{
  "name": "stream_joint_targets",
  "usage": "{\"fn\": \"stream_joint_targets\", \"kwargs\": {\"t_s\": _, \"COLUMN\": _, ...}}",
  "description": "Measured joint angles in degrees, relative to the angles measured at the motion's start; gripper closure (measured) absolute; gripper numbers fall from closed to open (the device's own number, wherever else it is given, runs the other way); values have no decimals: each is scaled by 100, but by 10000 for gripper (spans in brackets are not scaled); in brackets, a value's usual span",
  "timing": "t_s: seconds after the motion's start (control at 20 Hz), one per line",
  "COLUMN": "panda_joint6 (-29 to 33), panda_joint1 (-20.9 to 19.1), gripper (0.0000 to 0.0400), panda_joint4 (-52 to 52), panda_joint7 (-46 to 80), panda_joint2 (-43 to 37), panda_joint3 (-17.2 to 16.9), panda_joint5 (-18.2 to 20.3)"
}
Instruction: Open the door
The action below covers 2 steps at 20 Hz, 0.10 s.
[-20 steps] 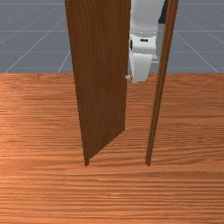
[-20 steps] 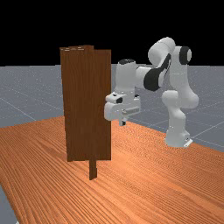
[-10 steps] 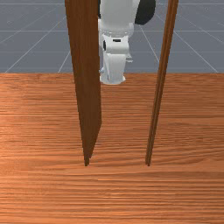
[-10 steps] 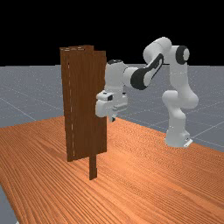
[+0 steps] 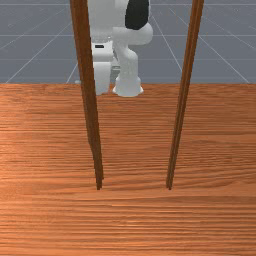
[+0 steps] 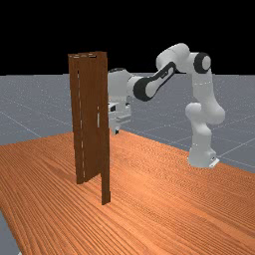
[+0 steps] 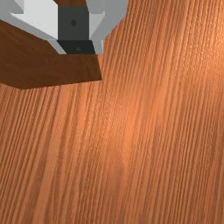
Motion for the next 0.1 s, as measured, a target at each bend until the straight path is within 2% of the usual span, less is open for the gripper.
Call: {"fn": "stream_joint_targets", "kwargs": {"t_s": 0.1, "panda_joint6": -6, "panda_joint1": -83, "gripper": 400, "panda_joint4": 72, "panda_joint7": -202, "panda_joint2": 53, "panda_joint3": -51, "panda_joint5": 16}}
